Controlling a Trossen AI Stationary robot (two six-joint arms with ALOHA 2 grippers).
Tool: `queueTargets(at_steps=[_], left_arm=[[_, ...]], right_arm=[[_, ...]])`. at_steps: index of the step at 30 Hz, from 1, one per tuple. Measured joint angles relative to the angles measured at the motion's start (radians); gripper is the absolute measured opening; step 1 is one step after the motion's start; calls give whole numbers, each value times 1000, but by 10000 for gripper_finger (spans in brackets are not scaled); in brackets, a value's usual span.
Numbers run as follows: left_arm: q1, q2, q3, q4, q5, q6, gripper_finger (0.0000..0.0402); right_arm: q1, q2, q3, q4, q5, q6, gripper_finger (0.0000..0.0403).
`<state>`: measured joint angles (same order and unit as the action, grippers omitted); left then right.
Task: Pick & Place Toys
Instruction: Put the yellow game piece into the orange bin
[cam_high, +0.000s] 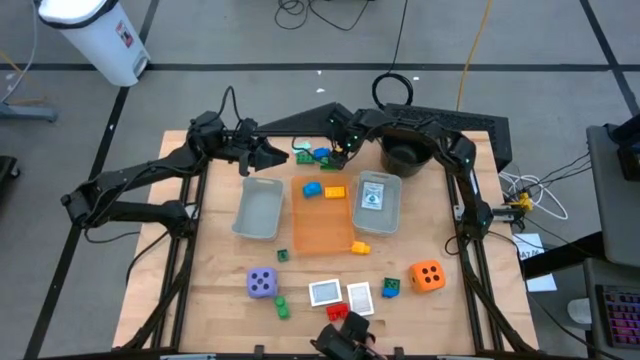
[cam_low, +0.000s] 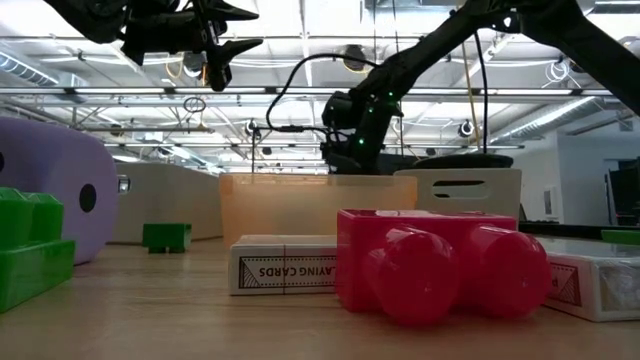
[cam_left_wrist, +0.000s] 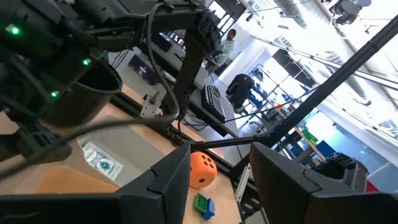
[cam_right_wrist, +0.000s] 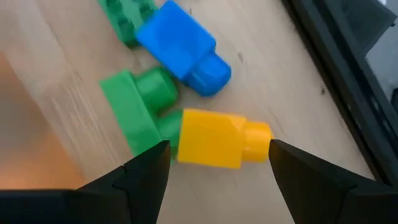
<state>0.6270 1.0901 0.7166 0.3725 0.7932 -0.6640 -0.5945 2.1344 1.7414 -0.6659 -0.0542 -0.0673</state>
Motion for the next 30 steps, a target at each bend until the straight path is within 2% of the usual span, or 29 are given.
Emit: queueTargets(at_steps=[10,14,23,30], left_arm=[[0,0,0,0,-1,-5,170],[0,0,0,0,-1,-5,170],[0,0,0,0,-8,-8,170],[0,0,0,-1,-8,-7,170]], right_arm=[[3,0,-49,59,6,26,267],[3,-1,-58,60,56,26,267],[-3,-1,-60,57,79,22,267],[-14,-1,-60,61,28,22,232]])
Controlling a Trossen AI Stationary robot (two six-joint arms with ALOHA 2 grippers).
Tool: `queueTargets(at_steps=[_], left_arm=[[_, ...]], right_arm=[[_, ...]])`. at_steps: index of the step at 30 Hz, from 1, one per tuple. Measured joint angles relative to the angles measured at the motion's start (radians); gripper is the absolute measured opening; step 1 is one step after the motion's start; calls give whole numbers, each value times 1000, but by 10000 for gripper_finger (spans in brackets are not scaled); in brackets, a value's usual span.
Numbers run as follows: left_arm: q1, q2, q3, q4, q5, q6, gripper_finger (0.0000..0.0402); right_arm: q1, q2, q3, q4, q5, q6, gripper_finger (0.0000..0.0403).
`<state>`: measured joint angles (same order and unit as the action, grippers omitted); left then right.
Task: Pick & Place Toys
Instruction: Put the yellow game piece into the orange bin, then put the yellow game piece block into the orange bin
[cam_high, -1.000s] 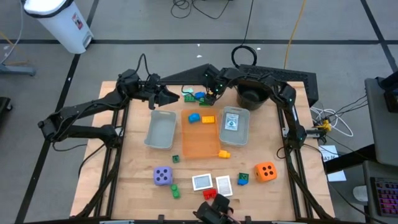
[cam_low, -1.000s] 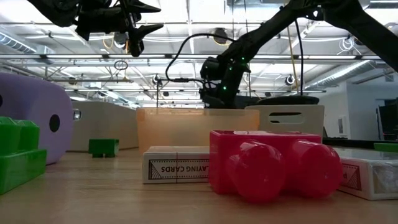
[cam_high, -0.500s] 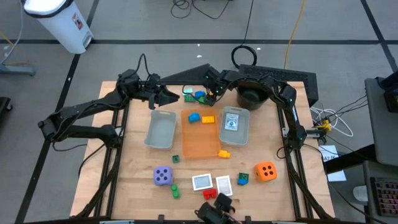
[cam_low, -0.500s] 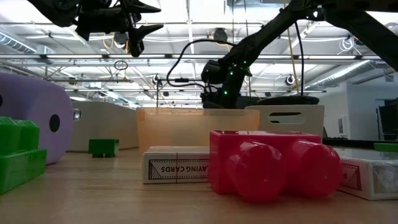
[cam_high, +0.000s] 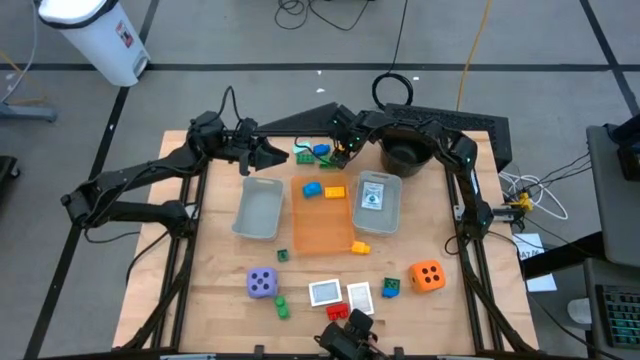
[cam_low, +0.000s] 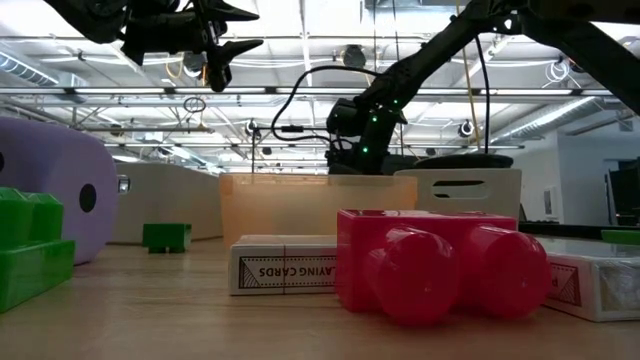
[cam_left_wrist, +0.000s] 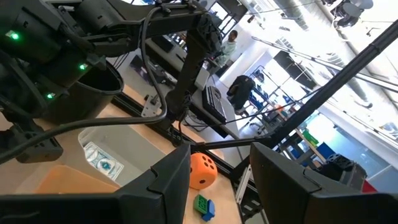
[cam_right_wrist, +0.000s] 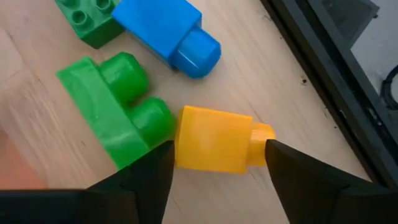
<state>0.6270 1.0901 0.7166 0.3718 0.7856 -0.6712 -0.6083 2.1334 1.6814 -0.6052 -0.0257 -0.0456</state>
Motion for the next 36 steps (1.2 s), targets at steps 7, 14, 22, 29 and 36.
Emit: queueTargets(at_steps=[7,14,22,29,36], left_arm=[[0,0,0,0,0,0,170],[0,0,0,0,0,1,170],[0,0,0,0,0,3,170],[0,0,0,0,0,2,170],[0,0,0,0,0,1,170]], right_arm=[[-1,0,0,-2,-1,0,179],[-1,-1,1,-3,0,0,149],[-1,7,-3,-17,-4,0,120],[0,3,-1,-20,-3,0,93],[-3,-1,-1,-53,-4,17,103]])
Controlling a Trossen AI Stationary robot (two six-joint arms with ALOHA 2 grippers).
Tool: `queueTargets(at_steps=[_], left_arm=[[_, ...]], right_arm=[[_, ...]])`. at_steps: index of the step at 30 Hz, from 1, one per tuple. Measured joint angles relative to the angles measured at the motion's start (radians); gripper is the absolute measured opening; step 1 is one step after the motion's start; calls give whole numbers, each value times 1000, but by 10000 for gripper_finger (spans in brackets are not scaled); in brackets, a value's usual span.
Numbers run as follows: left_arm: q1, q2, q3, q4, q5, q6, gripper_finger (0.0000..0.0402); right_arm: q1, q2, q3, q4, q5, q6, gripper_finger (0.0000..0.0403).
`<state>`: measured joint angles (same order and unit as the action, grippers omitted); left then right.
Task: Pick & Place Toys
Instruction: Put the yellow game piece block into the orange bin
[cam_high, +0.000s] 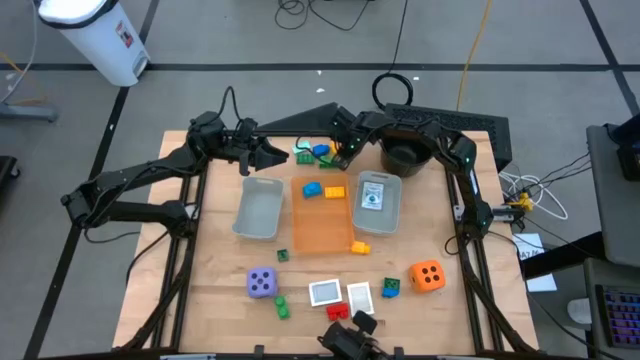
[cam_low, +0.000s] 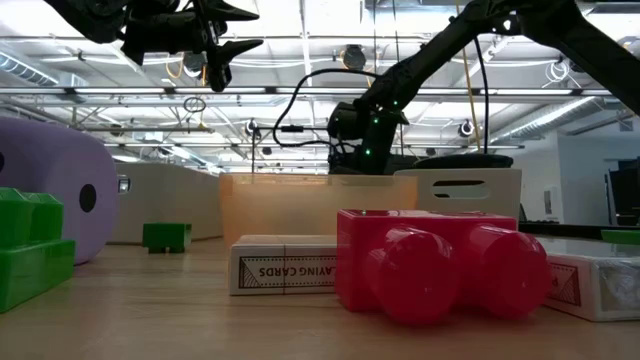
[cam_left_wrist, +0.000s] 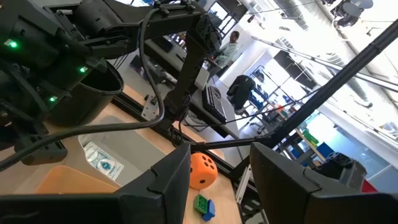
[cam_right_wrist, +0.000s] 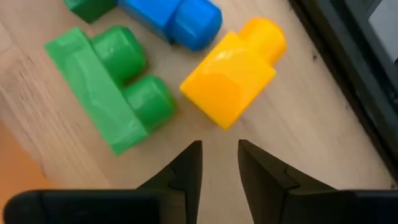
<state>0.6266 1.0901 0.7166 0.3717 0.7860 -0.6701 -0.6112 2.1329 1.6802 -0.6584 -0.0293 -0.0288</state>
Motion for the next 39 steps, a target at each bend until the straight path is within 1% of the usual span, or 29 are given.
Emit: queueTargets(at_steps=[4,10,13,16,21,25,28,31,34,39], left_arm=[[0,0,0,0,0,4,170],[0,0,0,0,-1,22,170],[0,0,0,0,-1,40,170],[1,0,0,0,-1,41,170],[1,0,0,0,-1,48,170],[1,0,0,0,-1,62,170],[1,0,0,0,-1,64,170],[1,0,0,0,-1,66,170],[1,0,0,0,-1,70,170],[1,0,0,0,-1,69,170]], right_arm=[[-10,-38,0,-34,-26,44,126],[-25,-83,2,-16,-27,206,180],[-26,-83,2,15,-27,269,215],[-23,-82,2,45,-32,295,246],[-9,-75,2,145,-61,323,280],[-10,-75,2,174,-50,373,288],[-17,-75,2,168,-44,378,287],[-23,-75,2,170,6,384,287],[-29,-75,2,167,25,388,290],[-29,-57,3,175,32,389,288]])
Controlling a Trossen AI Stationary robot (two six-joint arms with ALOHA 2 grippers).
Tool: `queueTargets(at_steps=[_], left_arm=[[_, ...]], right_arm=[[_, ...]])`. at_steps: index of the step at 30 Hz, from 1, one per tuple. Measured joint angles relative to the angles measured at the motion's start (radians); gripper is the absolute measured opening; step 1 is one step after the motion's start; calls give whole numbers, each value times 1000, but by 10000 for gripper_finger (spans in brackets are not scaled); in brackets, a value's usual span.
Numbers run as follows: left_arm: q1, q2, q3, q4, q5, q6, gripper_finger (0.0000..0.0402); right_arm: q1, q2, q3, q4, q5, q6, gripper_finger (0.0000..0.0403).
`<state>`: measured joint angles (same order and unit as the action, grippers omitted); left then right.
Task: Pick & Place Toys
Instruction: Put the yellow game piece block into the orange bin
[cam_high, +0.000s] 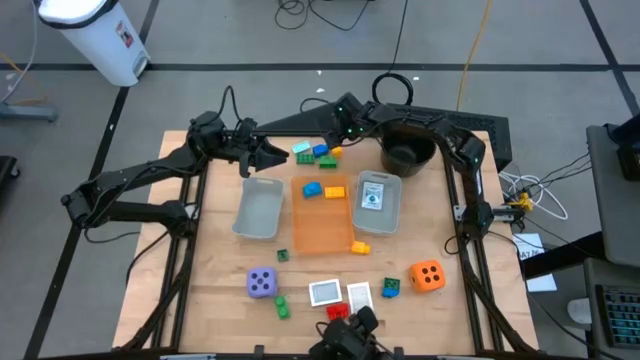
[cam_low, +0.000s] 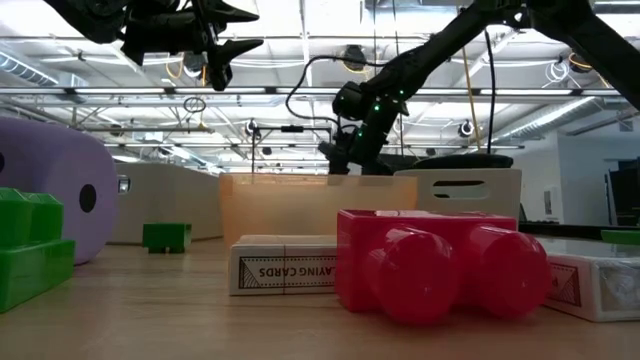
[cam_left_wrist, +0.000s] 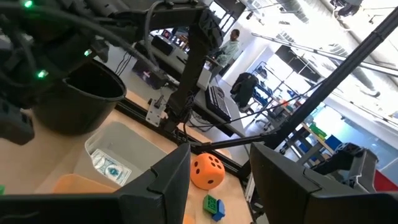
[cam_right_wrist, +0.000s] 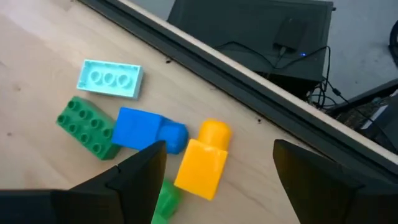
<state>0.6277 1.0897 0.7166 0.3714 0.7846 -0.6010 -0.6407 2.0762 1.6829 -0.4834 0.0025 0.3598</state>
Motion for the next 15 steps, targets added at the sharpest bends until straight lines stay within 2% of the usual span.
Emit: queueTargets(at_steps=[15], left_arm=[[0,0,0,0,-1,-3,170]], right_arm=[[21,59,-2,-12,-1,17,277]])
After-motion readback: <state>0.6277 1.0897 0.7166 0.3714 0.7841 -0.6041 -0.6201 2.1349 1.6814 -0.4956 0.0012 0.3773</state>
